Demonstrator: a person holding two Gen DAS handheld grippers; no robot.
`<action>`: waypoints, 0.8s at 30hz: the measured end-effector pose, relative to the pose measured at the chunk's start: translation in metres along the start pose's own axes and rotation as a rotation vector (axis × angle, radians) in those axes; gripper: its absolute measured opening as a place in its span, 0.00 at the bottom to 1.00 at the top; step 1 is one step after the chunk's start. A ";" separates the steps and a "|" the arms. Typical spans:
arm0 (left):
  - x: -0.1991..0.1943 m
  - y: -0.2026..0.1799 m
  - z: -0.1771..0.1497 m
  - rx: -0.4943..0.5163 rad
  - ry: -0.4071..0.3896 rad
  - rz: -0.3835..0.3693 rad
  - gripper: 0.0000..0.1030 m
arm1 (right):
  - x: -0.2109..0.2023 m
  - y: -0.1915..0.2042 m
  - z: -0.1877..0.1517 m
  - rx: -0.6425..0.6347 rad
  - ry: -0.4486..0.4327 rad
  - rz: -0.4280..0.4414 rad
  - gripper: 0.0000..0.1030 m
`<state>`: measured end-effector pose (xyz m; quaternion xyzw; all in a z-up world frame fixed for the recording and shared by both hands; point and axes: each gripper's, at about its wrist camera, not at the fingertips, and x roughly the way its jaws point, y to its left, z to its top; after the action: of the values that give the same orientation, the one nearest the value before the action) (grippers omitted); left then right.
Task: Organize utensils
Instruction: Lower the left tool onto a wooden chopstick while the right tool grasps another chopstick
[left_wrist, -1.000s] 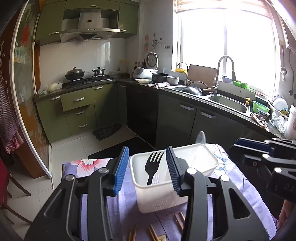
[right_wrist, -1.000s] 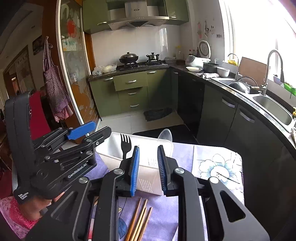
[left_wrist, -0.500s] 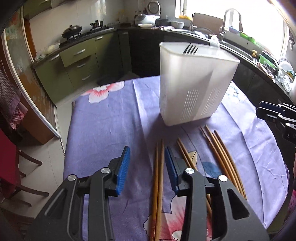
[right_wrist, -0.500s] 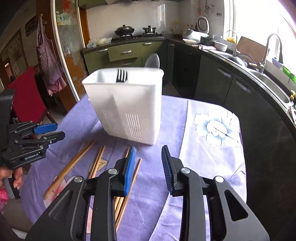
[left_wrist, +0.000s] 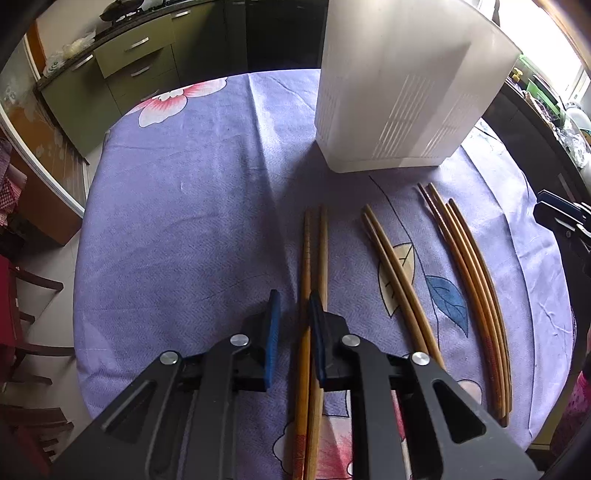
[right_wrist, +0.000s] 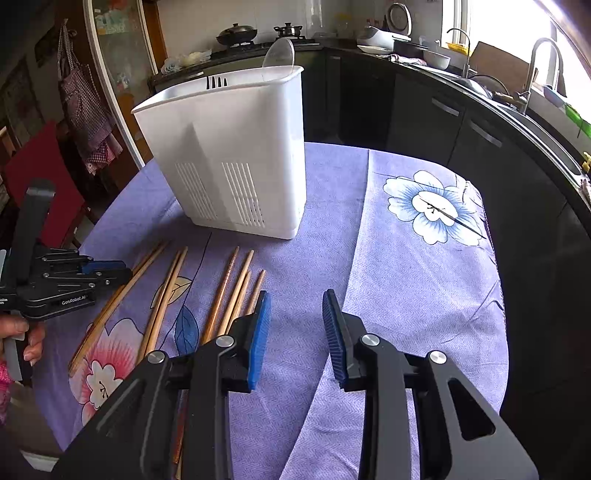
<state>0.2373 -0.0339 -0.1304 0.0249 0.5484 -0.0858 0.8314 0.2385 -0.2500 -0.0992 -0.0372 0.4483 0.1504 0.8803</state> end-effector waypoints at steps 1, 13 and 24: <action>0.000 -0.002 0.002 0.002 0.004 0.001 0.15 | 0.002 0.001 0.000 -0.003 0.005 0.001 0.29; 0.005 0.004 0.007 -0.004 0.053 0.043 0.10 | 0.052 0.033 0.000 -0.045 0.166 0.019 0.29; 0.004 0.007 0.007 0.013 0.045 0.052 0.11 | 0.068 0.035 0.003 -0.025 0.216 -0.008 0.29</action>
<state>0.2461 -0.0287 -0.1321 0.0464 0.5656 -0.0670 0.8206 0.2674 -0.2003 -0.1494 -0.0660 0.5385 0.1474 0.8270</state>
